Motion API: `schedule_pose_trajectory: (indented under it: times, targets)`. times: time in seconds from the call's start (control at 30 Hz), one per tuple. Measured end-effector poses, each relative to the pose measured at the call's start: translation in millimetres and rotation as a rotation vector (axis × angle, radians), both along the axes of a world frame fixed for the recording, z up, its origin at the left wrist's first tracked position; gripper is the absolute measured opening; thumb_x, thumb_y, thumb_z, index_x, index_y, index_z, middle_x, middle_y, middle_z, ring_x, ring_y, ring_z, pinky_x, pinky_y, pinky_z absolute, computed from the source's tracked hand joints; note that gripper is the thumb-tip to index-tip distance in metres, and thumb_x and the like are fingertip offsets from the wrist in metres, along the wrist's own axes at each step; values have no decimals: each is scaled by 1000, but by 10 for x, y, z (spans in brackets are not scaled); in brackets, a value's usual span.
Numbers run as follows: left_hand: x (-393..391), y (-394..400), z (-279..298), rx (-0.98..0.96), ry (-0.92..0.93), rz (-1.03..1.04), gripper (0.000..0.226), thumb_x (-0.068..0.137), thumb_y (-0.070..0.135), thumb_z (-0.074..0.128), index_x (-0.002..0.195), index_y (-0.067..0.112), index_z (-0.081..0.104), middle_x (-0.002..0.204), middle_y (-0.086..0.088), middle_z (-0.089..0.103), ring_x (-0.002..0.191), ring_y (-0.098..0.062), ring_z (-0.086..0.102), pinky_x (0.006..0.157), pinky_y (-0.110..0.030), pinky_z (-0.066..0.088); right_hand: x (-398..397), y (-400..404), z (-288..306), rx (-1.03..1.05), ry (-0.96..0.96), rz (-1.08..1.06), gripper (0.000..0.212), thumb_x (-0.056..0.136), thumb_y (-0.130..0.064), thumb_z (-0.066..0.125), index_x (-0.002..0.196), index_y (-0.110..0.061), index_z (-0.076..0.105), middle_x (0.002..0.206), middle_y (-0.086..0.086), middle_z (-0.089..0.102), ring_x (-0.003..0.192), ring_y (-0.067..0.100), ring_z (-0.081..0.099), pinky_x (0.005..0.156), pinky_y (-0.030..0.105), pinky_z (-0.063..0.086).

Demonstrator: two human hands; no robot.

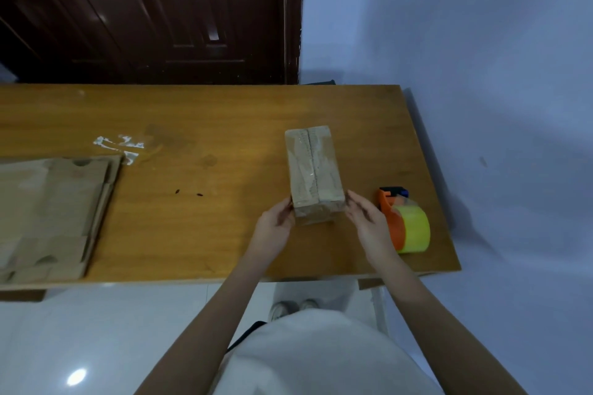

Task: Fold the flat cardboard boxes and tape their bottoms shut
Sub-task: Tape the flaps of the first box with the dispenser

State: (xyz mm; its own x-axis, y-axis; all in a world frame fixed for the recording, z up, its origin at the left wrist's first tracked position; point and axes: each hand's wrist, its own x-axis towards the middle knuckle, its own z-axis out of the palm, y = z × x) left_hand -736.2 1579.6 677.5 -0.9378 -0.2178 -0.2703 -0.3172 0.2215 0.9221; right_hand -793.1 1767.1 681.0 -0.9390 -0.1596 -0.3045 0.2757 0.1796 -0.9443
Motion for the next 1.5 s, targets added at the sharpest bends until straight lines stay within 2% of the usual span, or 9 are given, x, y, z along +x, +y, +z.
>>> schedule_pose_trajectory:
  times: [0.07, 0.2, 0.3, 0.47, 0.77, 1.03, 1.27, 1.43, 1.5]
  targets:
    - [24, -118, -47, -61, -6, 35, 39, 96, 1, 47, 135, 6, 49, 126, 4, 56, 120, -13, 53, 103, -29, 43, 28, 3, -2, 84, 54, 88, 30, 96, -10, 52, 126, -13, 58, 118, -1, 63, 110, 10, 59, 97, 26, 48]
    - [113, -289, -86, -82, -30, 50, 36, 93, 0, 52, 129, 4, 54, 123, -7, 62, 111, -21, 60, 95, -41, 50, 99, 10, -1, 152, 102, 142, 27, 88, -7, 63, 115, -14, 63, 107, -5, 66, 95, -3, 61, 82, 10, 48]
    - [188, -305, -78, -93, -13, 1, 38, 91, 5, 57, 129, 7, 55, 121, -2, 63, 110, -16, 61, 96, -37, 50, 130, 31, -23, 167, 98, 158, 25, 85, -8, 68, 108, -15, 64, 98, -9, 66, 86, -12, 61, 75, 7, 47]
    - [233, -303, -65, -346, 162, -101, 39, 87, 15, 66, 124, 9, 61, 119, -2, 65, 104, -8, 63, 93, -22, 49, 141, 66, -20, 223, 153, 166, 20, 82, -9, 72, 99, -17, 65, 88, -14, 65, 80, -13, 62, 72, 5, 47]
    - [217, -216, -52, -346, 161, 8, 40, 80, 19, 74, 117, 6, 66, 109, -2, 70, 88, -2, 65, 75, -4, 48, 226, -37, -78, 157, 215, 72, 18, 78, -10, 76, 94, -14, 70, 87, -12, 69, 81, -5, 66, 71, 10, 50]
    - [225, -213, -31, -313, 130, 40, 43, 80, 23, 73, 119, 8, 64, 112, -1, 69, 91, -1, 63, 76, -5, 48, 156, 76, -136, 150, 124, 146, 20, 80, -11, 74, 99, -11, 71, 100, 0, 72, 88, 13, 70, 82, 39, 57]
    - [196, -157, -30, -418, 108, 53, 54, 77, 30, 77, 123, 8, 61, 111, 0, 69, 88, 1, 62, 72, -10, 51, 226, -85, -108, 261, 243, 108, 18, 77, -20, 78, 90, -21, 64, 91, -9, 68, 85, 1, 65, 77, 24, 55]
    - [197, -127, 35, -323, -30, -43, 88, 66, 56, 75, 136, 14, 42, 125, 5, 58, 113, -9, 56, 90, -34, 53, 188, -82, -19, 153, 191, 209, 61, 79, -24, 75, 130, -24, 42, 125, -10, 50, 105, 7, 57, 79, 24, 54]
    - [180, -88, 89, -299, -38, -31, 95, 61, 67, 67, 136, 15, 41, 128, 5, 57, 114, -10, 55, 91, -35, 52, 144, -47, 5, 179, 257, 281, 68, 79, -40, 72, 137, -30, 37, 134, -10, 43, 112, 7, 55, 85, 29, 55]
